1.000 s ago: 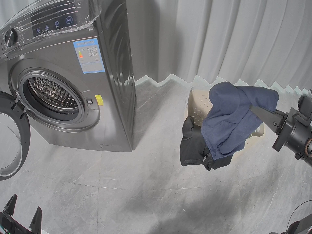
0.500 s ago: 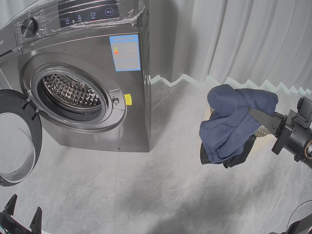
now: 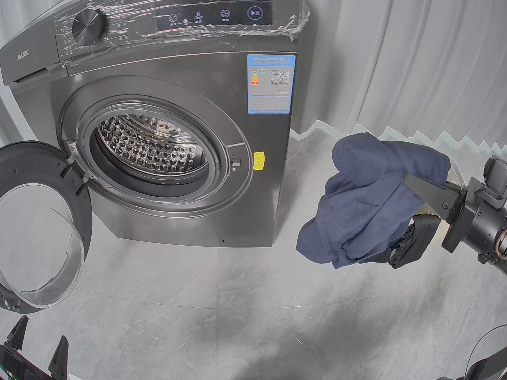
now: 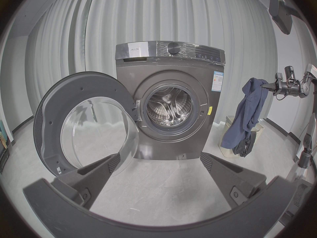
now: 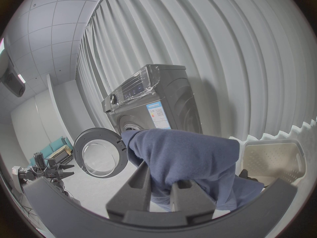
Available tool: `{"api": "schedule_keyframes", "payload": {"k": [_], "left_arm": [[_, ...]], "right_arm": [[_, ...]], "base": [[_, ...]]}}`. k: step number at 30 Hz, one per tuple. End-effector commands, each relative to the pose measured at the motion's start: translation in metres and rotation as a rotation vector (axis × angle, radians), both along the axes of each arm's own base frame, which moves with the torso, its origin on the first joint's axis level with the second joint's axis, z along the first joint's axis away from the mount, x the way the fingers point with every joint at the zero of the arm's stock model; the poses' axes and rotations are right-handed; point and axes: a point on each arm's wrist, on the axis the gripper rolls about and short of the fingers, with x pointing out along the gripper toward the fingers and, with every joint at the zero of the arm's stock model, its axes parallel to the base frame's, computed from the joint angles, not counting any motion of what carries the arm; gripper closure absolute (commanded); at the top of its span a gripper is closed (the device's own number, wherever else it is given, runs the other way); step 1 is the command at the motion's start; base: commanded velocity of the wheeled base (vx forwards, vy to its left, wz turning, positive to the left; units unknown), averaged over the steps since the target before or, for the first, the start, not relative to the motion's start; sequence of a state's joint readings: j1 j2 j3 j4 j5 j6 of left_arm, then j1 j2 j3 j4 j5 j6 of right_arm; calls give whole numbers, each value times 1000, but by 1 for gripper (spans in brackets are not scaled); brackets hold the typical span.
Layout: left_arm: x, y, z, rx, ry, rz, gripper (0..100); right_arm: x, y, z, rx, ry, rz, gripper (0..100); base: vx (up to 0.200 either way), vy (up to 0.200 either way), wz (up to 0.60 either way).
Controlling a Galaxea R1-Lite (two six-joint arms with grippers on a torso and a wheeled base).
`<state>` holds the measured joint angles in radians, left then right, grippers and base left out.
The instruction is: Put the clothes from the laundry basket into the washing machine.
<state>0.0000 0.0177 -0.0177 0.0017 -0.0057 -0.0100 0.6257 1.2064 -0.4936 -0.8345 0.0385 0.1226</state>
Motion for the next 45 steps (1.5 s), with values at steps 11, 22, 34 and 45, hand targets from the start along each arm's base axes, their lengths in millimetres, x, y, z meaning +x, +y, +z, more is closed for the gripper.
{"api": "schedule_keyframes", "payload": {"k": [11, 22, 34, 45], "left_arm": [[0, 0, -5, -2, 4, 0, 0], [0, 0, -5, -2, 4, 1, 0], [0, 0, -5, -2, 4, 0, 0], [0, 0, -5, -2, 4, 0, 0]], "right_arm": [[0, 0, 0, 1, 2, -1, 100], [7, 2, -5, -7, 22, -22, 100], [8, 1, -5, -8, 24, -30, 100], [10, 0, -5, -7, 24, -41, 100]], "base": [[-55, 36, 0], [-164, 0, 0], [0, 83, 0], [0, 200, 0]]}}
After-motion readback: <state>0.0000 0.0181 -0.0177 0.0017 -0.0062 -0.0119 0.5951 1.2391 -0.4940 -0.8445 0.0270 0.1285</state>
